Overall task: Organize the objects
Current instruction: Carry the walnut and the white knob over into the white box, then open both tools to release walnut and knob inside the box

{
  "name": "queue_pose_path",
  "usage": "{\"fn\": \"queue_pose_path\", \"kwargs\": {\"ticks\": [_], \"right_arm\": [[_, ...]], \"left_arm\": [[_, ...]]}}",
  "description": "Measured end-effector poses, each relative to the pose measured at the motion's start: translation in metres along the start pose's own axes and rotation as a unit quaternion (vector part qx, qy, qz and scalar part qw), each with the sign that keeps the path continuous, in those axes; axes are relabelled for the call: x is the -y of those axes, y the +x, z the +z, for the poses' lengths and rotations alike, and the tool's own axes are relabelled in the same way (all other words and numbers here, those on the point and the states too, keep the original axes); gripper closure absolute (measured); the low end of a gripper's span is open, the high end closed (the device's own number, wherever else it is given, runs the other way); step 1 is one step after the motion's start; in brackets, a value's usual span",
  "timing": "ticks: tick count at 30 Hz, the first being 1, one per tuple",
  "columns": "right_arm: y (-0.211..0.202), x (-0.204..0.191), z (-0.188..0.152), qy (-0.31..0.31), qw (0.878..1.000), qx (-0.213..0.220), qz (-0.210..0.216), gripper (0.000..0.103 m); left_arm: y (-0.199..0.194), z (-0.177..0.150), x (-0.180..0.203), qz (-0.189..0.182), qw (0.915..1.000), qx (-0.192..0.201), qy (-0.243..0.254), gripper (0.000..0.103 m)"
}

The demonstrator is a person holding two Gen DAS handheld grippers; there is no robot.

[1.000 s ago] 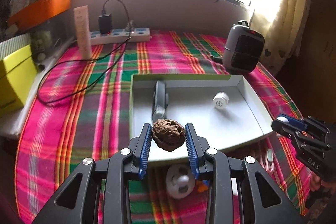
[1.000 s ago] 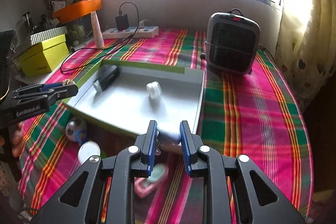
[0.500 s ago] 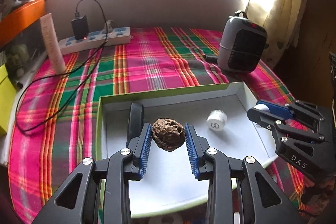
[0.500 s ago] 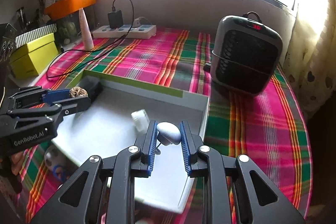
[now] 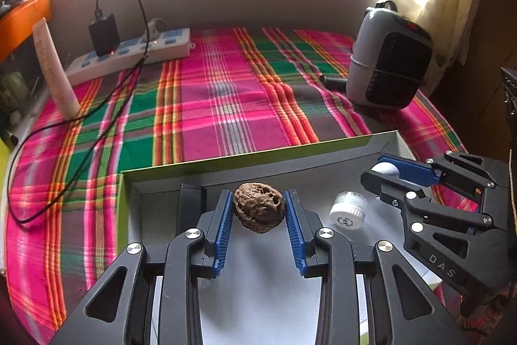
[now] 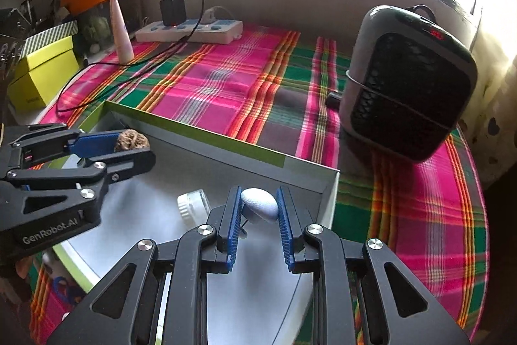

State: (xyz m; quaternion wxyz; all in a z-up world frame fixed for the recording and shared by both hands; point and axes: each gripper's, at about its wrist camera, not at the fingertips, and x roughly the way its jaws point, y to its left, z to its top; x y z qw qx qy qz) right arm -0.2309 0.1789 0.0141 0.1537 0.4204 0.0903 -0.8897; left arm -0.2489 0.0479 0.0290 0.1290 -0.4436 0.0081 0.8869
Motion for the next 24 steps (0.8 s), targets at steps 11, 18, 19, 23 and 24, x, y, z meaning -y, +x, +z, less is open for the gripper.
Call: {"fn": "queue_pose_path", "kwargs": {"ticks": [11,18,19,23,24], "right_arm": [[0.009,-0.001,0.003,-0.004,1.000,-0.011,-0.001,0.080],[0.013,-0.001,0.002,-0.005,1.000,-0.021,-0.007,0.080],[0.013,-0.001,0.002,-0.005,1.000,-0.022,-0.007,0.080],[0.013,-0.002,0.002,-0.007,1.000,-0.025,-0.010,0.080],[0.013,-0.003,0.002,-0.008,1.000,-0.026,-0.010,0.080]], "left_arm": [[0.010,0.001,0.001,0.003,0.9999,-0.012,0.004,0.073],[0.012,0.001,0.000,0.003,0.9999,-0.015,0.001,0.072],[0.012,0.001,0.000,0.003,0.9999,-0.015,0.001,0.072],[0.013,0.001,0.000,0.002,0.9999,-0.016,0.001,0.072],[0.012,0.000,0.000,0.002,0.9999,-0.015,0.001,0.072]]}}
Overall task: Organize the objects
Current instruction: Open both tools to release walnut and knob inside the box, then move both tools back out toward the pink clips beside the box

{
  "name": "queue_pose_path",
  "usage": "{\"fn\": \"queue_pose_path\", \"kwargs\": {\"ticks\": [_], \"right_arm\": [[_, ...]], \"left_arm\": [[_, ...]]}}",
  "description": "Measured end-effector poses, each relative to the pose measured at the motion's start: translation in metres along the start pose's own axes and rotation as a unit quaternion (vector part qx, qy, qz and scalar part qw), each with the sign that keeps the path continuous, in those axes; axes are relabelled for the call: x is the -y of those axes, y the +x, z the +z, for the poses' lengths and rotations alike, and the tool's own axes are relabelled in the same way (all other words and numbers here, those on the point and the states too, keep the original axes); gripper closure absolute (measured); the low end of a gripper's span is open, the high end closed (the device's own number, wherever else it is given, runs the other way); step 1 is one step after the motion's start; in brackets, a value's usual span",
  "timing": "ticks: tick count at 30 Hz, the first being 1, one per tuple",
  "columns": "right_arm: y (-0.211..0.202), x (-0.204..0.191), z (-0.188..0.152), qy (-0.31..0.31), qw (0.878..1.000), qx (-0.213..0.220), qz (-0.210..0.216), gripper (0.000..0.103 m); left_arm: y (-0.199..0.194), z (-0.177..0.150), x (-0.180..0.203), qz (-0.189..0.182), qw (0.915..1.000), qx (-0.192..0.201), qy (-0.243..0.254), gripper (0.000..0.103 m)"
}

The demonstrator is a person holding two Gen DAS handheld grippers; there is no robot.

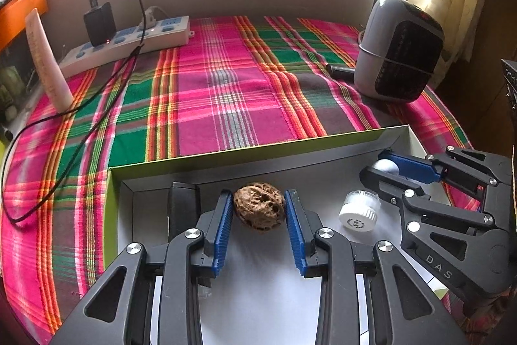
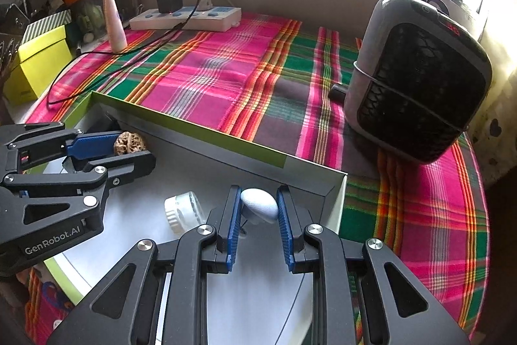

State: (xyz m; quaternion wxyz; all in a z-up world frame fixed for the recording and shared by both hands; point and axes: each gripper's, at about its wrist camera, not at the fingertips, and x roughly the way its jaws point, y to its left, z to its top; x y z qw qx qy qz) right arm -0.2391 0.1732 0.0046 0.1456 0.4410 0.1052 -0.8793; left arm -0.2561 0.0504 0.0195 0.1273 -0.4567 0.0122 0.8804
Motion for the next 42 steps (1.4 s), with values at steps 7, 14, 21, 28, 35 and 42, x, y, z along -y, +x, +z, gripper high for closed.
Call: {"fn": "queue_pose_path", "kwargs": {"ticks": [7,14,21,28,35,42], "right_arm": [[0.000,-0.001,-0.002,0.000,1.000,0.000,0.000,0.080],[-0.009,-0.001,-0.002,0.010,1.000,0.017,-0.005,0.059],[-0.026,-0.006,-0.006,0.015,0.999,0.038,-0.016,0.058],[-0.045,-0.016,-0.016,0.012,0.997,0.061,-0.040,0.058],[-0.067,-0.020,-0.029,0.028,0.995,0.083,-0.040,0.058],[-0.081,-0.027,-0.041,0.028,0.994,0.094,-0.053,0.058]], "left_arm": [[0.002,-0.002,0.002,-0.001,1.0000,-0.006,0.000,0.072],[-0.006,-0.003,0.000,-0.009,0.9999,-0.002,-0.006,0.065],[-0.027,-0.008,-0.002,-0.014,0.9996,0.019,-0.014,0.062],[-0.050,-0.021,-0.003,-0.010,0.9991,0.036,-0.022,0.061],[-0.074,-0.040,-0.006,-0.006,0.9977,0.060,-0.032,0.061],[-0.089,-0.056,0.000,-0.003,0.9970,0.071,-0.031,0.061]]}}
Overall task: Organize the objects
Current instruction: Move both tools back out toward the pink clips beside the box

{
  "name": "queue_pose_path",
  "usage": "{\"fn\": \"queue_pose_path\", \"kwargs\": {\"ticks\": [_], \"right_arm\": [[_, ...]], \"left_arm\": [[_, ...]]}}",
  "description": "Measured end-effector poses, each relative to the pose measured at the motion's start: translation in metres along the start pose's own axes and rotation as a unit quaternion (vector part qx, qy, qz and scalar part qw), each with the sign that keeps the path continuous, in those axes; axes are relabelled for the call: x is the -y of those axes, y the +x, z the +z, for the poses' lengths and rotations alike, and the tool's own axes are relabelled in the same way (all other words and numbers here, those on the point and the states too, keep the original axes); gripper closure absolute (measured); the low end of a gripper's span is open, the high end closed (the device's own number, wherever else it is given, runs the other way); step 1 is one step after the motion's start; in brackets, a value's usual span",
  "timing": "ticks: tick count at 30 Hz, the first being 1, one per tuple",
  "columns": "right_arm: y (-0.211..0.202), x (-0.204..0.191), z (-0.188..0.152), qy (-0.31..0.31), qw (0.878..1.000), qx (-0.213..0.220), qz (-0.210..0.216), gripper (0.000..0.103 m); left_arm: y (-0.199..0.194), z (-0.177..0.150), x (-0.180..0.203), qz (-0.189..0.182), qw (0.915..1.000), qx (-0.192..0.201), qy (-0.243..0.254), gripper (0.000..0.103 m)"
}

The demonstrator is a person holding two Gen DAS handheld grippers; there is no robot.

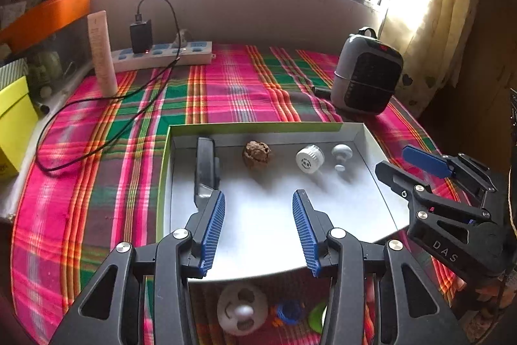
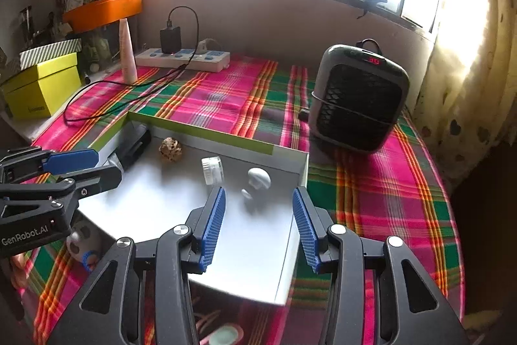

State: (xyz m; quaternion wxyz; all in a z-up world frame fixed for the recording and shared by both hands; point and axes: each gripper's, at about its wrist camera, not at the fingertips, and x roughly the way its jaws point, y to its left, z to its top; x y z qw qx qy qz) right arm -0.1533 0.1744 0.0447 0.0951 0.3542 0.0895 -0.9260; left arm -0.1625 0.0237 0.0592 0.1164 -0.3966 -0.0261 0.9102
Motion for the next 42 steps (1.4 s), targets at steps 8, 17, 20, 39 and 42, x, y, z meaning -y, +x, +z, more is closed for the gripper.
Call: {"fn": "queue_pose_path", "kwargs": {"ticks": [8,17,20,39,42], "right_arm": [[-0.014,-0.002,-0.013,0.009,1.000,0.004,0.002,0.058],[-0.033,-0.002,-0.026,0.021,1.000,0.008,0.006,0.058],[-0.037,-0.002,-0.033,0.026,1.000,0.007,0.007,0.058],[-0.048,0.002,-0.069,0.057,0.998,-0.013,0.014,0.058],[-0.046,0.001,-0.074,0.057,0.998,-0.020,0.011,0.058]], "left_arm": [[-0.014,-0.015,0.001,-0.002,1.0000,0.000,-0.001,0.061],[-0.032,-0.027,-0.001,-0.001,0.9999,0.009,-0.011,0.060],[-0.036,-0.033,-0.002,-0.001,0.9999,0.008,-0.013,0.060],[-0.040,-0.070,-0.022,-0.012,0.9987,-0.011,-0.048,0.059],[-0.038,-0.074,-0.024,-0.012,0.9986,-0.016,-0.048,0.059]]}}
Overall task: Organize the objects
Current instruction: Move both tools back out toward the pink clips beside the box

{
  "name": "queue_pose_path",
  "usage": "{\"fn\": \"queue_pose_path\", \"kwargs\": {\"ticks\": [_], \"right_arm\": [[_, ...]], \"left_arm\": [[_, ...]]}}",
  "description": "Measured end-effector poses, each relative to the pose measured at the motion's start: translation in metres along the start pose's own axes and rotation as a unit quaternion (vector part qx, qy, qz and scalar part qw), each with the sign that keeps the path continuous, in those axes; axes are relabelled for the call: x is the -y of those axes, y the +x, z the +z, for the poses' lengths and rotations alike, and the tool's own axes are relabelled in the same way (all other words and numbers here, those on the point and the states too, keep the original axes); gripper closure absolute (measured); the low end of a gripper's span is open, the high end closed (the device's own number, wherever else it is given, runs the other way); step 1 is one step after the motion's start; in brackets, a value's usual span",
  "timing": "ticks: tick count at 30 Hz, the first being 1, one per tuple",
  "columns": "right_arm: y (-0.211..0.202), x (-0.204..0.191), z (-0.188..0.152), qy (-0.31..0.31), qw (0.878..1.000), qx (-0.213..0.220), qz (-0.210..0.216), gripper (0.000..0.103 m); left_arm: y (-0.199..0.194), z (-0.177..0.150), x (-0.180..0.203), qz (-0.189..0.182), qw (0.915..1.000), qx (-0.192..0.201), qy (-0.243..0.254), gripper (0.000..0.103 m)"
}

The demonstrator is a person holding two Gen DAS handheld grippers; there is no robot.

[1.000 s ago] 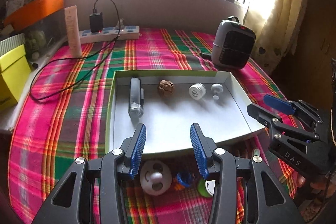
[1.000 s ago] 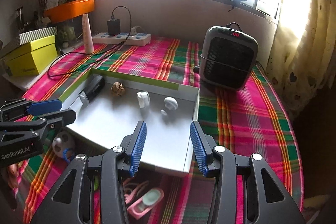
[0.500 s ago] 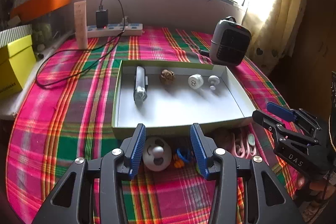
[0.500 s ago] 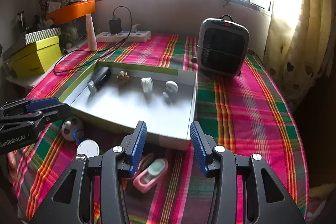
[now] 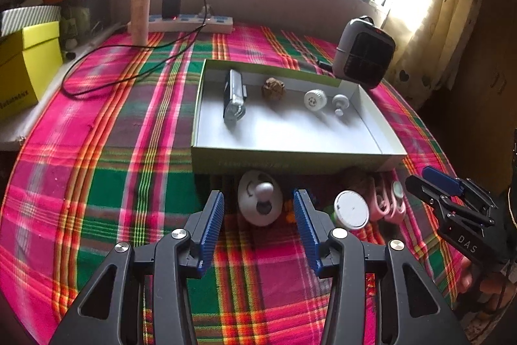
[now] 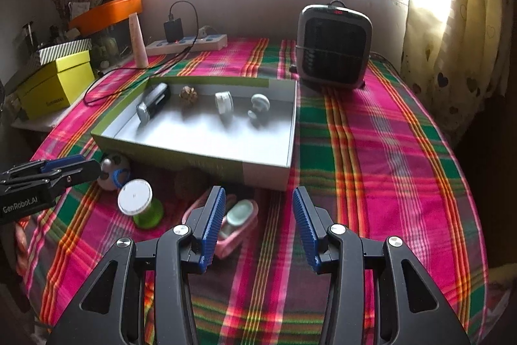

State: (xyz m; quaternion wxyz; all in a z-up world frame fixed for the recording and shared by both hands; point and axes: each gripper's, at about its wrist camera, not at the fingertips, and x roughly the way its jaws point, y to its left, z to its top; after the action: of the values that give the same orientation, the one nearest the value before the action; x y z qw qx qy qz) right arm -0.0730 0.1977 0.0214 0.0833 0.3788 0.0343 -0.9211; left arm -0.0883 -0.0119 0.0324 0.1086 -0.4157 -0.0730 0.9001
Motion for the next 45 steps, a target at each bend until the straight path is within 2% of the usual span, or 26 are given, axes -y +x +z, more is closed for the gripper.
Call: {"fn": "queue_pose_path", "kwargs": {"ticks": [9,20,33,38,41,45], "right_arm": [[0.006,-0.003,-0.008,0.005,1.000,-0.014,0.010,0.058],[0.013,-0.009,-0.010,0.003,0.999,-0.024,0.036,0.058],[0.012,-0.004,-0.011,0.010,0.999,-0.030,0.030,0.058],[0.010,-0.009,-0.013,-0.004,0.999,-0.034,0.017,0.058],[0.011,-0.007,-0.015,-0.010,0.999,-0.038,-0.005,0.058],[0.013,-0.002,-0.015,-0.002,0.999,-0.040,0.000,0.058]], "left_arm": [[0.009,-0.007,-0.007,0.002,0.9999,-0.016,-0.003,0.058],[0.023,0.001,-0.006,0.000,0.9997,-0.024,-0.002,0.057],[0.033,0.007,-0.007,-0.002,0.9996,-0.027,-0.004,0.057],[0.035,0.009,-0.006,0.001,0.9996,-0.030,-0.002,0.057],[0.033,0.008,-0.007,0.004,0.9995,-0.029,-0.006,0.057],[0.032,0.007,-0.010,0.008,0.9995,-0.029,-0.008,0.057]]}}
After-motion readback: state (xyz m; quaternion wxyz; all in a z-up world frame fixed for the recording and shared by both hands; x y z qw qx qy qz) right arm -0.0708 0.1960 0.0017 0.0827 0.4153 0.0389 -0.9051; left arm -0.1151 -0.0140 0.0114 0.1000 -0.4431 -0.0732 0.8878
